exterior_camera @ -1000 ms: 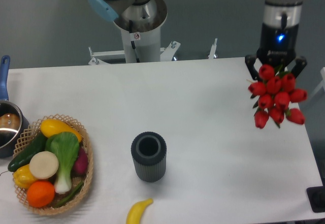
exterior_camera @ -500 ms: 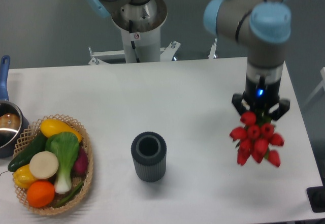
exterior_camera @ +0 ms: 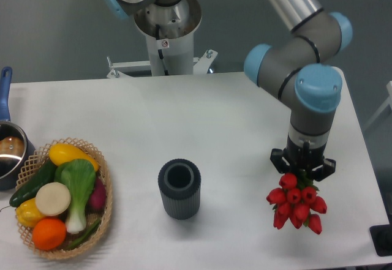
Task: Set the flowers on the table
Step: 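Carry the tulips down toward the table beside the black vase, then lower the tulips onto the table and open the gripper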
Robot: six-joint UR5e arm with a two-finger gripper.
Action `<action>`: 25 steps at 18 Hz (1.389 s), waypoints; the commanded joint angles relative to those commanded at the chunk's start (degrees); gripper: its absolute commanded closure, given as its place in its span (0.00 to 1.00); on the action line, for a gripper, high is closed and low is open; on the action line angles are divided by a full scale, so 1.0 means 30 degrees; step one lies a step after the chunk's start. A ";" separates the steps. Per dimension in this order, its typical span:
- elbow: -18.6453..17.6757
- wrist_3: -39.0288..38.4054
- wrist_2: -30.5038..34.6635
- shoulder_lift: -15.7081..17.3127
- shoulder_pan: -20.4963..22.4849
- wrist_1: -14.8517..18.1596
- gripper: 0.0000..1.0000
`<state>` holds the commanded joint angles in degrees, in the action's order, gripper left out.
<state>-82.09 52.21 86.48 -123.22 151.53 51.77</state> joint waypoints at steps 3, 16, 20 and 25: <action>-0.0001 -0.0176 0.0029 -0.0439 -0.0088 -0.0293 0.64; -0.0176 -0.0236 0.0088 -0.1436 -0.0733 -0.0588 0.63; -0.0118 -0.0148 0.0059 -0.1378 -0.0733 -0.0617 0.48; -0.0205 -0.0148 0.0029 -0.1115 -0.0704 -0.0617 0.19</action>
<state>-82.70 51.77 86.57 -126.56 149.41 49.92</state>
